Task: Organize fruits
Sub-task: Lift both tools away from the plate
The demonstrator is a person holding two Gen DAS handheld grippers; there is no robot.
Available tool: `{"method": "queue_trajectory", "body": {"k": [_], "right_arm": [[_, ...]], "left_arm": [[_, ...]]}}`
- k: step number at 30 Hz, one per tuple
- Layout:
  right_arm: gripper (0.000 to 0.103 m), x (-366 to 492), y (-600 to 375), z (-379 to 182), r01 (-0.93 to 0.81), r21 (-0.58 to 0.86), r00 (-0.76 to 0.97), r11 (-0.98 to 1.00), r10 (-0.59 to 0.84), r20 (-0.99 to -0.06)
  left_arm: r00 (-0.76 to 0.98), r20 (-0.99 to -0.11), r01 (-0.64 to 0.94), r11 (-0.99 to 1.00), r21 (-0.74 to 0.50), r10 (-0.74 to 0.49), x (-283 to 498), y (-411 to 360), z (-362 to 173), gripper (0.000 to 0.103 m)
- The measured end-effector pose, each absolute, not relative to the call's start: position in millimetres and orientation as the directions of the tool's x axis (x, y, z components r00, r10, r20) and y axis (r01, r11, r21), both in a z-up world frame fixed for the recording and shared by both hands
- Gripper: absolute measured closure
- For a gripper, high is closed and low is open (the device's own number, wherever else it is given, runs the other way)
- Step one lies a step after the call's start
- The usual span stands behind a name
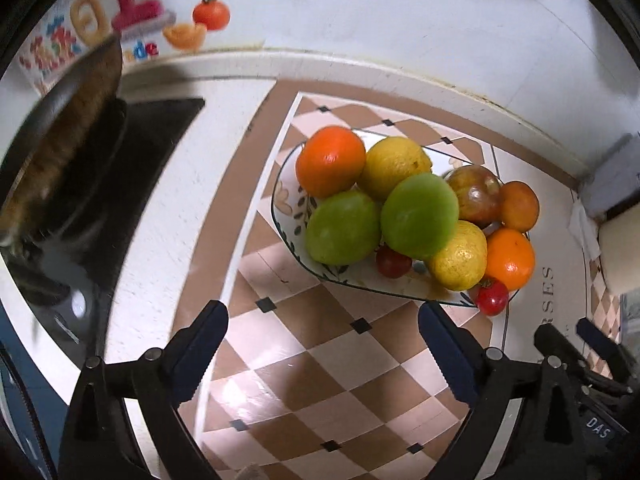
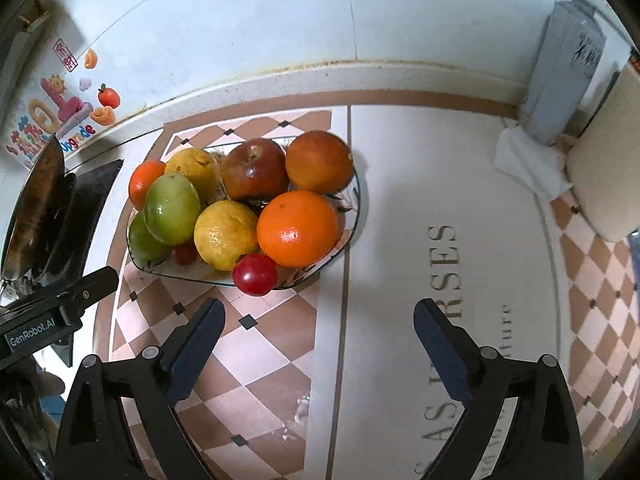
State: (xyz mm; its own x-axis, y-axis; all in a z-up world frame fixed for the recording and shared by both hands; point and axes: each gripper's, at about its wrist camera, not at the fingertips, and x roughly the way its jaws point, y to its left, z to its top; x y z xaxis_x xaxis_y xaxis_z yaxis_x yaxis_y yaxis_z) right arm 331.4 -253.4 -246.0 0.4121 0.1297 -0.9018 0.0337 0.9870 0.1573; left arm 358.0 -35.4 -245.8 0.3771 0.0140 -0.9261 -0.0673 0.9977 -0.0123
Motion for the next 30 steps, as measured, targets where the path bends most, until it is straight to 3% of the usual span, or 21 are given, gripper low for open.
{"method": "queue_trajectory", "body": {"k": [12, 30], "right_arm": [[0.005, 271, -250, -165, 0.083, 0.134, 0.531, 0.987, 0.070, -0.845], [0.002, 98, -234, -45, 0.090, 0.135, 0.672, 0.987, 0.040, -0.739]], "left_arm": [[0.478, -0.878, 0.032, 0.999, 0.042, 0.021, 313, -42, -188, 0.006], [0.656, -0.753, 0.123, 0.992, 0.030, -0.058, 170, -22, -72, 0.006]]}}
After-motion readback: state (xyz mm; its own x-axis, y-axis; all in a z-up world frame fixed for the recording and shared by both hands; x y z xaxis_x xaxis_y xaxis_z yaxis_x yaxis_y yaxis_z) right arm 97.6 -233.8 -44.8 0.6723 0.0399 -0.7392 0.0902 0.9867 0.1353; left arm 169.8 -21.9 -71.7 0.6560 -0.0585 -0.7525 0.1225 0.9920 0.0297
